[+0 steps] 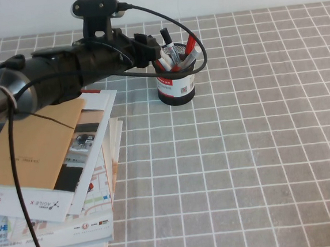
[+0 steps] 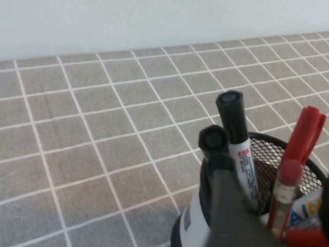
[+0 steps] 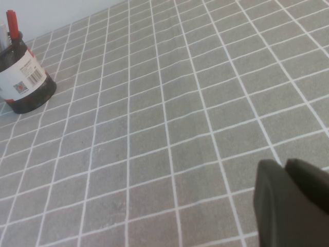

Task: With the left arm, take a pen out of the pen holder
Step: 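Take a marker out of the pen holder and lay it on the table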

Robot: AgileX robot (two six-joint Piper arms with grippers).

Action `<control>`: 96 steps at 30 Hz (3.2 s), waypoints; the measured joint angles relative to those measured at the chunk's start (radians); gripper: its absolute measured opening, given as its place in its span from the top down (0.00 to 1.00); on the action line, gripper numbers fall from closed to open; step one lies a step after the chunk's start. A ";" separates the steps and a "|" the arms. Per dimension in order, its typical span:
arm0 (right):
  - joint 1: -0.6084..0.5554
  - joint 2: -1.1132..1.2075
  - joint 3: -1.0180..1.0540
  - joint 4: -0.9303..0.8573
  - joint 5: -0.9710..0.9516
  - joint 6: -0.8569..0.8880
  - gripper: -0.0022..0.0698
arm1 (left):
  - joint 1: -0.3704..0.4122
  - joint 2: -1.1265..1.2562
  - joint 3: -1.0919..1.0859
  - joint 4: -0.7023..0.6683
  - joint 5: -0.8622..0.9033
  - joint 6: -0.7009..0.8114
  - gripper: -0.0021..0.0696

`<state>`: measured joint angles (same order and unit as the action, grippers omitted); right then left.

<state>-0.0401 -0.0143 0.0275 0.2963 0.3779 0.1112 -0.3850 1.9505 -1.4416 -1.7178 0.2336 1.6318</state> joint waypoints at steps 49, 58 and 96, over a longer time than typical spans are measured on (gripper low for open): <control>0.000 0.000 0.000 0.000 0.000 0.000 0.99 | -0.002 -0.446 -0.003 0.400 0.093 -0.277 0.93; 0.000 0.000 0.000 0.000 0.000 0.000 0.99 | -0.002 -0.499 -0.115 1.301 0.594 -1.067 0.93; 0.000 0.000 0.000 0.000 0.000 0.000 0.99 | -0.122 0.230 -0.601 1.488 0.995 -1.625 0.93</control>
<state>-0.0401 -0.0143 0.0275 0.2963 0.3779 0.1112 -0.5075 2.1807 -2.0430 -0.2296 1.2291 0.0065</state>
